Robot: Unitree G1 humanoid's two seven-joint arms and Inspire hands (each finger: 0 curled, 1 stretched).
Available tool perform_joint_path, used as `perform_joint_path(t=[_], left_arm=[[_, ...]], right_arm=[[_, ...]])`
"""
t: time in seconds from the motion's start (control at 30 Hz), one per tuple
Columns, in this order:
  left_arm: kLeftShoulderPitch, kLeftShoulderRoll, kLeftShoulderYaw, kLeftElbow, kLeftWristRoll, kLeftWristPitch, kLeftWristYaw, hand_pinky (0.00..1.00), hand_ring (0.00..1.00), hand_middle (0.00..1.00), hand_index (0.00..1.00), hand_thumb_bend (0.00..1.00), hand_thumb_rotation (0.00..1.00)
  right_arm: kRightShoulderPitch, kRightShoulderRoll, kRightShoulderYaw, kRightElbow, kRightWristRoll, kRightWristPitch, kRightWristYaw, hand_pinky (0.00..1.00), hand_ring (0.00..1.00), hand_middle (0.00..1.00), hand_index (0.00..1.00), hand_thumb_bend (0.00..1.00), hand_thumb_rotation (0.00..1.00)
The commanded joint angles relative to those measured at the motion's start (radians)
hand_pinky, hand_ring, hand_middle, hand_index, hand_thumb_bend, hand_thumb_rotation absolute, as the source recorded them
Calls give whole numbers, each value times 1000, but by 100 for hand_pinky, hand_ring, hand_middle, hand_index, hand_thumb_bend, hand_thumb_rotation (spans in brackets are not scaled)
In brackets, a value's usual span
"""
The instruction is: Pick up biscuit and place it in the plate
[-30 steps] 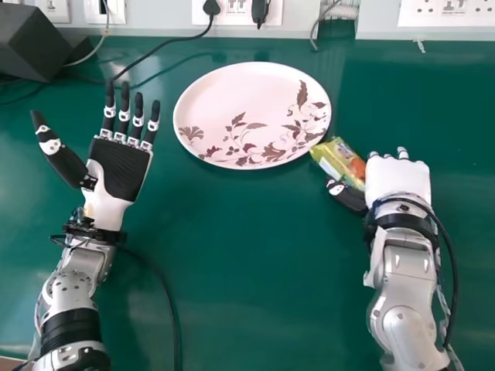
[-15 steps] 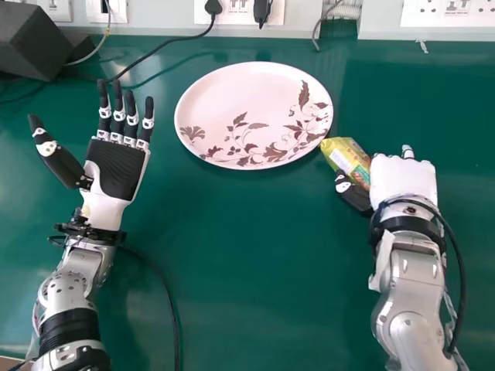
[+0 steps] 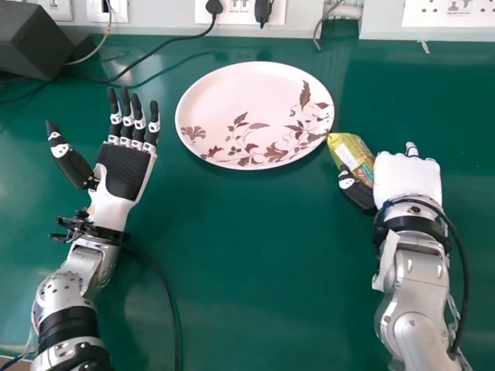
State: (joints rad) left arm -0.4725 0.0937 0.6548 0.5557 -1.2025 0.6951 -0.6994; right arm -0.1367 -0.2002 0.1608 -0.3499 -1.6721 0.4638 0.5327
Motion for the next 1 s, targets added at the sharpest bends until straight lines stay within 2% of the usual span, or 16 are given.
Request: perform_joint_path(t=[0.0,0.43,0.5,0.6,0.73,0.8,0.97], left_arm=[[56,-22,10,51,6,4,-1,85,75,83,81,98,44],[32,13,4,96,18,23,-42,87,73,82,80,98,43],[30,15,5,102,20,23,-48,86,73,82,80,97,43],[27,21,8,112,21,24,-44,85,73,82,80,97,43],[30,21,5,103,30,14,-29,84,73,82,81,98,43],[28,23,5,105,31,14,-28,83,73,82,81,98,43],[25,28,4,113,32,16,-37,82,74,82,81,98,44]], right_arm=[[26,0,-5,-4,20,-3,18,28,41,53,59,46,0],[23,13,-14,-54,20,3,41,28,41,51,59,46,0],[24,12,-15,-70,15,0,56,34,47,47,56,47,0],[25,15,-15,-93,11,-2,64,29,38,49,58,48,0],[29,17,-17,-126,5,-7,75,29,36,49,57,48,0],[29,19,-20,-144,2,-11,85,28,42,46,55,49,0],[30,24,-31,-198,-6,-28,115,28,45,45,54,50,0]])
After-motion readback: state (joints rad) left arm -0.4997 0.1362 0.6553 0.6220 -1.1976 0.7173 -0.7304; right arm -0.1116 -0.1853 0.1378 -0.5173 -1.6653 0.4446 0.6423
